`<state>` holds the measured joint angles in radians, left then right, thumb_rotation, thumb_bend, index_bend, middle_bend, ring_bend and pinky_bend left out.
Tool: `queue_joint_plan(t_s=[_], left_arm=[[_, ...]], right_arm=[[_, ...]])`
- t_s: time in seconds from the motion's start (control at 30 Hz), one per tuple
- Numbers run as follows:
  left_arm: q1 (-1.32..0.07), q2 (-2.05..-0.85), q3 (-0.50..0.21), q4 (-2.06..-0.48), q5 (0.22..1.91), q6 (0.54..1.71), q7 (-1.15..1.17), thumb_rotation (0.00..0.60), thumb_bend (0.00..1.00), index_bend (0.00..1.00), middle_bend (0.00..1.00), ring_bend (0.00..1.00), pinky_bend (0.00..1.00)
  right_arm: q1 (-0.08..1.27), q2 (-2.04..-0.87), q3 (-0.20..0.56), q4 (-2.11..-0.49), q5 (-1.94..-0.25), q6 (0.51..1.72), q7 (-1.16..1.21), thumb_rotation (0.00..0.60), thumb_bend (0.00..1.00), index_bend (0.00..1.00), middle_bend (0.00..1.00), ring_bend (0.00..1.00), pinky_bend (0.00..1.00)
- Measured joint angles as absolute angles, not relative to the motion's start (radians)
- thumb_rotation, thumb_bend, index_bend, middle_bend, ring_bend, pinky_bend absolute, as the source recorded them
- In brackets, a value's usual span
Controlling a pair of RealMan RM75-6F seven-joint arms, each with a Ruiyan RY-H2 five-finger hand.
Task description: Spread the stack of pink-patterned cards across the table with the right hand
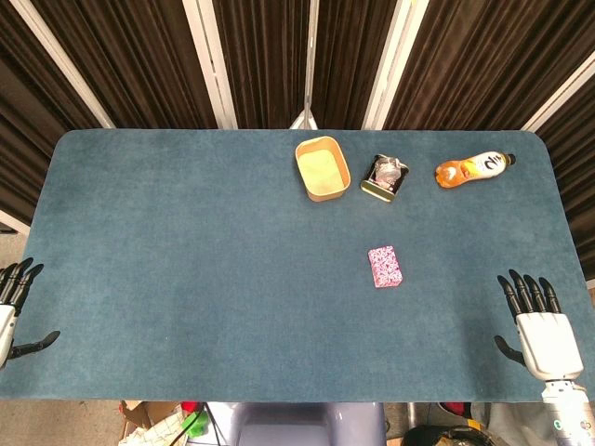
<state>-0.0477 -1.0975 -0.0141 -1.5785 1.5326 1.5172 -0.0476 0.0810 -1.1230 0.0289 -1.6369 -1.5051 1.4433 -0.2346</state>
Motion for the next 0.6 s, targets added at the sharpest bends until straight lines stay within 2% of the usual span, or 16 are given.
queue_joint_plan(t_s=[0.37,0.6], left_arm=[[-0.046,-1.099,-0.016,-1.574,1.535,1.525,-0.050,0.600,0.00,0.00,0.00,0.00,0.00],[-0.049,-1.102,-0.027,-1.566,1.533,1.532,-0.065,0.600,0.00,0.00,0.00,0.00,0.00]], right_arm=[[0.084,-1.123,0.035,-1.644,-1.504,1.445,-0.213,0.600,0.25,0.00,0.00,0.00,0.00],[0.119,-1.112,0.050,-1.697,-1.498,1.400,-0.228,0.600,0.25,0.00,0.00,0.00,0.00]])
